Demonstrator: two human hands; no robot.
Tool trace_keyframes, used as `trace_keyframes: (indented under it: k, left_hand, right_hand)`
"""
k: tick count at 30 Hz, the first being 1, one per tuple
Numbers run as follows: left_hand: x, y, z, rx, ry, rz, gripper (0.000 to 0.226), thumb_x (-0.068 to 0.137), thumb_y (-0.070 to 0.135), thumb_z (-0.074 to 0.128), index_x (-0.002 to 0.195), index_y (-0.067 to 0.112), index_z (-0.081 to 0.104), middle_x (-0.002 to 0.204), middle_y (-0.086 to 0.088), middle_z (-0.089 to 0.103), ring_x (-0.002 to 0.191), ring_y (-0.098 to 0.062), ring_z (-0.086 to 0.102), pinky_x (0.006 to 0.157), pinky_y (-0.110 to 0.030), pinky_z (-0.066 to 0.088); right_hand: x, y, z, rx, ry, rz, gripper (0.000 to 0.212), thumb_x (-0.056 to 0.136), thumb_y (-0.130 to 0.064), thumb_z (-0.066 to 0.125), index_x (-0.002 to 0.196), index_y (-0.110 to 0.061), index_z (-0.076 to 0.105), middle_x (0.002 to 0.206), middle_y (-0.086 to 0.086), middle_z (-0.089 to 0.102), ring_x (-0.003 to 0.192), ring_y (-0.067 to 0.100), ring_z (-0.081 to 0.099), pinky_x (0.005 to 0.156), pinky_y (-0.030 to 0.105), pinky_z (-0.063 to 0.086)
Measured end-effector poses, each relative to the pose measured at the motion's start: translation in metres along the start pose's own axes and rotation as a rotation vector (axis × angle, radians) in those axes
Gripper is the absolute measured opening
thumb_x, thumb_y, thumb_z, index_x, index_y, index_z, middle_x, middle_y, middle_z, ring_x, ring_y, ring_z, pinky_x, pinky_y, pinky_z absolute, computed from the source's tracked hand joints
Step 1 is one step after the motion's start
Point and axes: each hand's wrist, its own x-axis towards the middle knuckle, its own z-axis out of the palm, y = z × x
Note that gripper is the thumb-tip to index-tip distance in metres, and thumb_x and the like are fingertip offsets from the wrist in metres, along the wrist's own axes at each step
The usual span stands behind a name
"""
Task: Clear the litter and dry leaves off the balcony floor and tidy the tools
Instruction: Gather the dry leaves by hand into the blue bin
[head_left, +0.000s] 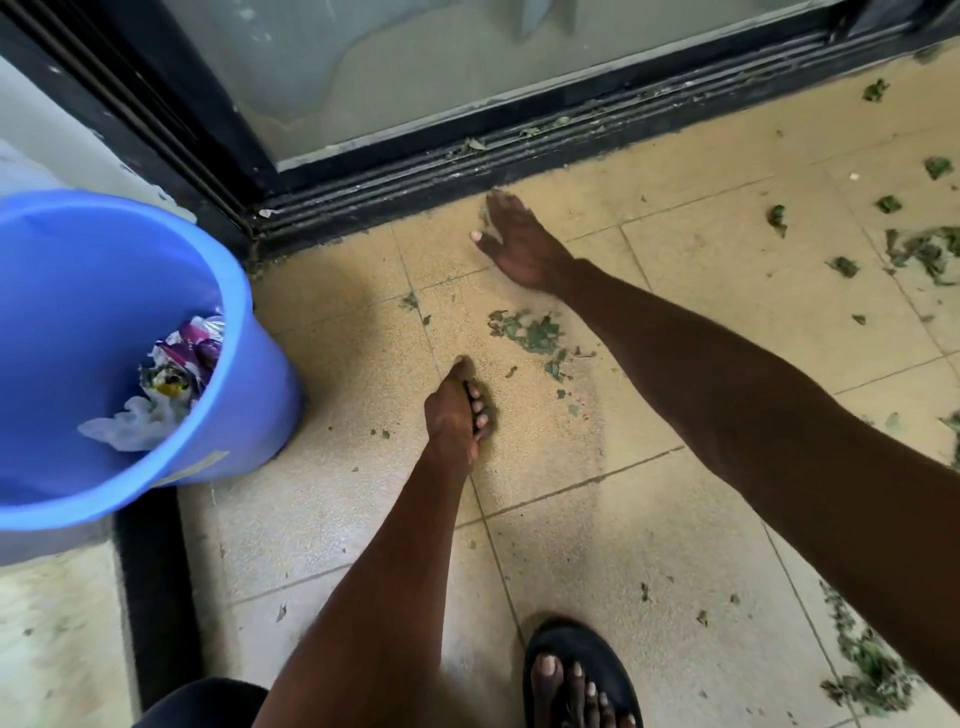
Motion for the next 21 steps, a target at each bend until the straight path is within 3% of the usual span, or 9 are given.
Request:
trace_keyframes:
  k: [3, 5, 9, 13, 16, 21]
  left_hand:
    - [0.0, 0.0, -0.001, -0.038, -0.027, -0.002, 0.048, 0.094, 0.044, 0.059, 0.056, 0.019, 0.043, 0.049, 0.001, 0.035, 0.032, -0.012, 0.028, 0.034, -0.012, 0.019]
    - [-0.002, 0.0, -0.001, -0.046, -0.032, -0.013, 0.049, 0.094, 0.045, 0.058, 0.056, 0.019, 0.043, 0.048, 0.001, 0.035, 0.032, -0.012, 0.028, 0.035, -0.012, 0.018]
    - [-0.01, 0.003, 0.0, -0.105, -0.039, -0.001, 0.049, 0.097, 0.044, 0.054, 0.057, 0.018, 0.043, 0.045, 0.002, 0.035, 0.03, -0.01, 0.028, 0.035, -0.011, 0.017]
    - [-0.022, 0.003, -0.007, -0.22, -0.062, 0.016, 0.052, 0.099, 0.045, 0.05, 0.056, 0.016, 0.043, 0.042, 0.002, 0.034, 0.028, -0.01, 0.028, 0.034, -0.01, 0.016]
    - [-0.033, -0.002, -0.035, -0.452, -0.068, 0.064, 0.06, 0.099, 0.045, 0.047, 0.047, 0.017, 0.045, 0.038, 0.003, 0.034, 0.025, -0.01, 0.03, 0.03, -0.009, 0.017]
    - [-0.058, -0.005, -0.112, -0.535, 0.207, 0.208, 0.053, 0.098, 0.045, 0.048, 0.052, 0.02, 0.037, 0.043, 0.004, 0.03, 0.031, -0.01, 0.024, 0.034, -0.016, 0.01]
  right_hand:
    - [0.023, -0.001, 0.002, -0.102, -0.065, -0.012, 0.07, 0.104, -0.05, 0.022, 0.155, -0.005, 0.007, 0.163, 0.015, 0.001, 0.15, 0.029, -0.001, 0.122, 0.044, 0.006]
    - [0.013, -0.006, 0.014, -0.158, -0.079, -0.117, 0.067, 0.104, -0.048, 0.02, 0.154, -0.005, 0.009, 0.162, 0.017, 0.004, 0.15, 0.03, 0.001, 0.122, 0.047, 0.008]
    - [-0.039, -0.017, 0.041, -0.163, -0.173, -0.382, 0.058, 0.106, -0.042, 0.023, 0.154, -0.01, 0.018, 0.162, 0.009, 0.012, 0.15, 0.022, 0.007, 0.123, 0.039, 0.008]
    - [-0.033, -0.044, 0.044, 0.017, -0.139, -0.255, 0.055, 0.107, -0.036, 0.027, 0.155, -0.013, 0.017, 0.163, 0.004, 0.01, 0.15, 0.017, 0.008, 0.119, 0.026, 0.004]
    - [-0.011, -0.066, 0.05, 0.009, -0.132, -0.19, 0.057, 0.107, -0.034, 0.027, 0.155, -0.007, 0.011, 0.163, 0.011, 0.005, 0.151, 0.024, 0.003, 0.118, 0.029, 0.001]
    - [-0.032, -0.109, 0.1, -0.191, -0.169, -0.439, 0.055, 0.106, -0.032, 0.031, 0.154, -0.006, 0.02, 0.161, 0.014, 0.014, 0.15, 0.029, 0.01, 0.12, 0.038, 0.007]
